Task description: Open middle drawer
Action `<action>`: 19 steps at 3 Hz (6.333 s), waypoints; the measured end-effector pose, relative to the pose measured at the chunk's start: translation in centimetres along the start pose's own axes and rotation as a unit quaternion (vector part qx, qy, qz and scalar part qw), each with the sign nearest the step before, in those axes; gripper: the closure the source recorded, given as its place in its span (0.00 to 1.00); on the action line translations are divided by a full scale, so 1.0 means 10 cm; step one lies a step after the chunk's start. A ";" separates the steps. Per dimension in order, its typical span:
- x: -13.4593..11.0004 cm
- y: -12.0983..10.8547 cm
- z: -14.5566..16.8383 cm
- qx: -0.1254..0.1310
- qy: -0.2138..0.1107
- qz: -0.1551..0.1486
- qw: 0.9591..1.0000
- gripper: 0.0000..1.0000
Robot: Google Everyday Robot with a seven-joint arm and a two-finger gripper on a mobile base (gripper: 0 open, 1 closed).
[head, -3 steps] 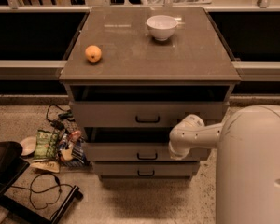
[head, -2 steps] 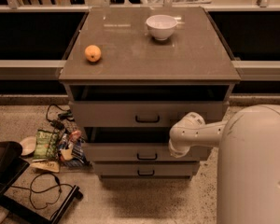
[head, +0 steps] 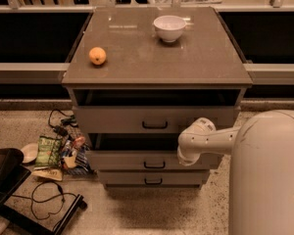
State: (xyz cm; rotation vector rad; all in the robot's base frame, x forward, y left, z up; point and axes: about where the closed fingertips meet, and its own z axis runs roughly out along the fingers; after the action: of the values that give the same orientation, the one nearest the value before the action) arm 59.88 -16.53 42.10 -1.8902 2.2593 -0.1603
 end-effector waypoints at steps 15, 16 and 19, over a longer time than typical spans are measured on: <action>0.24 0.53 -0.11 -0.058 0.022 0.057 0.996 1.00; 0.24 0.53 -0.11 -0.058 0.022 0.057 0.996 0.81; 0.24 0.54 -0.11 -0.059 0.023 0.057 0.996 0.11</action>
Offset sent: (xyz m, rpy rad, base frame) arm 0.0000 0.0000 0.0006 0.0000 0.0000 0.0000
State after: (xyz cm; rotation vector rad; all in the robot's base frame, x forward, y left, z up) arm 54.03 -17.94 41.89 -1.8236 2.4510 -0.0538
